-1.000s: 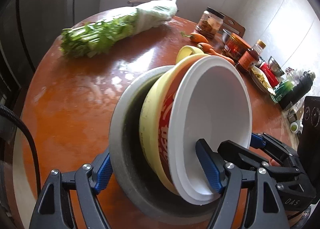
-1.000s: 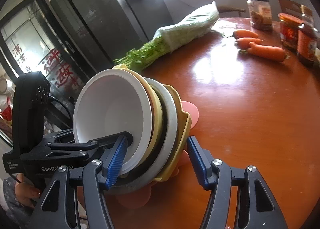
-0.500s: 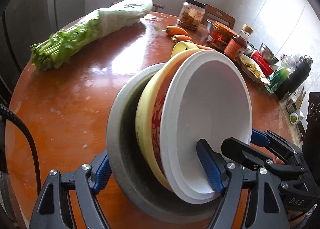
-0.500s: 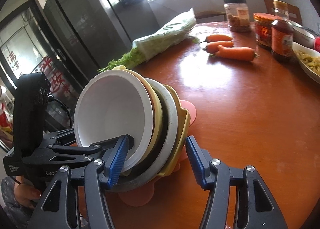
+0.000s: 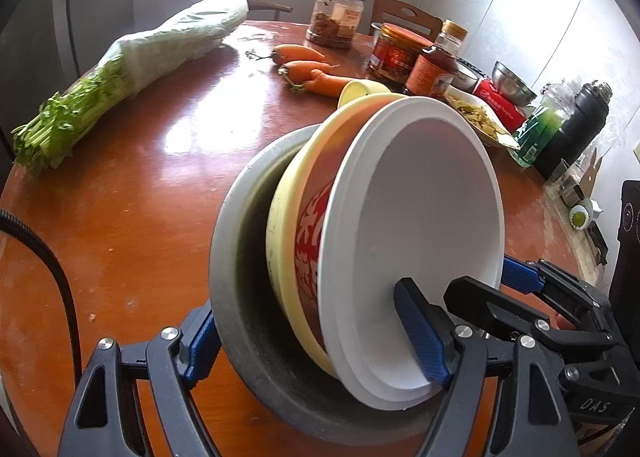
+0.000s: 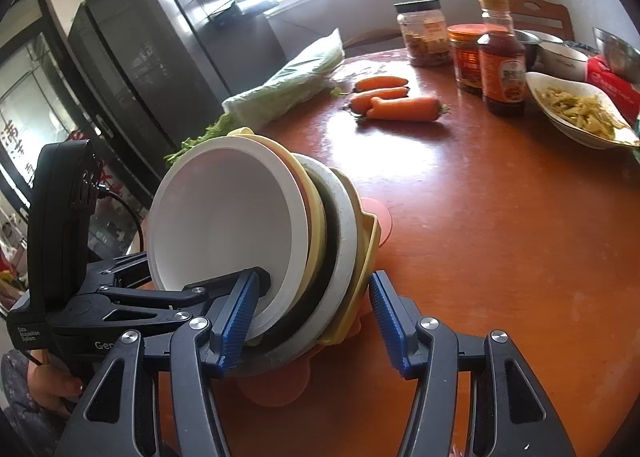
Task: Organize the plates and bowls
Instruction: 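Tilt and settle the bowl stack level on the plates with the left tool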
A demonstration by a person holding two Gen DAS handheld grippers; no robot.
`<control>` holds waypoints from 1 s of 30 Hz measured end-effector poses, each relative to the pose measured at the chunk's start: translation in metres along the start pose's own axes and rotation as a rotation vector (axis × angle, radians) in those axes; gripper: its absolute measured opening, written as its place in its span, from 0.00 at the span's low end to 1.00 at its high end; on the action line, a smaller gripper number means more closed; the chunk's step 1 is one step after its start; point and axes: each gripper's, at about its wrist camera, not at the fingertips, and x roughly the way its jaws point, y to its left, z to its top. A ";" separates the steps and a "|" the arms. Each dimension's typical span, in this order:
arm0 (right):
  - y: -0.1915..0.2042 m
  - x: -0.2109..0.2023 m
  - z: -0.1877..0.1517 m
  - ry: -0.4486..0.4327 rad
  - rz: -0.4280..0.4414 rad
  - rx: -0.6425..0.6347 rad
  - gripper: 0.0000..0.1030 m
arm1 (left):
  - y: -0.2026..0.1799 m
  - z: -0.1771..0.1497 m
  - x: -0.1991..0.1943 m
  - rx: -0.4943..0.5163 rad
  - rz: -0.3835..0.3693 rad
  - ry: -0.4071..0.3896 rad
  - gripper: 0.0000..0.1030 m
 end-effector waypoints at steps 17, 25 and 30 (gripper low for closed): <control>-0.010 -0.009 -0.001 -0.007 -0.039 0.008 0.57 | -0.010 0.001 0.010 -0.001 -0.035 0.006 0.77; -0.011 -0.009 -0.002 -0.014 -0.051 0.032 0.57 | -0.013 -0.001 -0.001 0.049 0.025 -0.047 0.77; -0.009 -0.011 -0.003 -0.019 -0.062 0.034 0.60 | -0.006 -0.002 -0.008 0.025 0.029 -0.066 0.77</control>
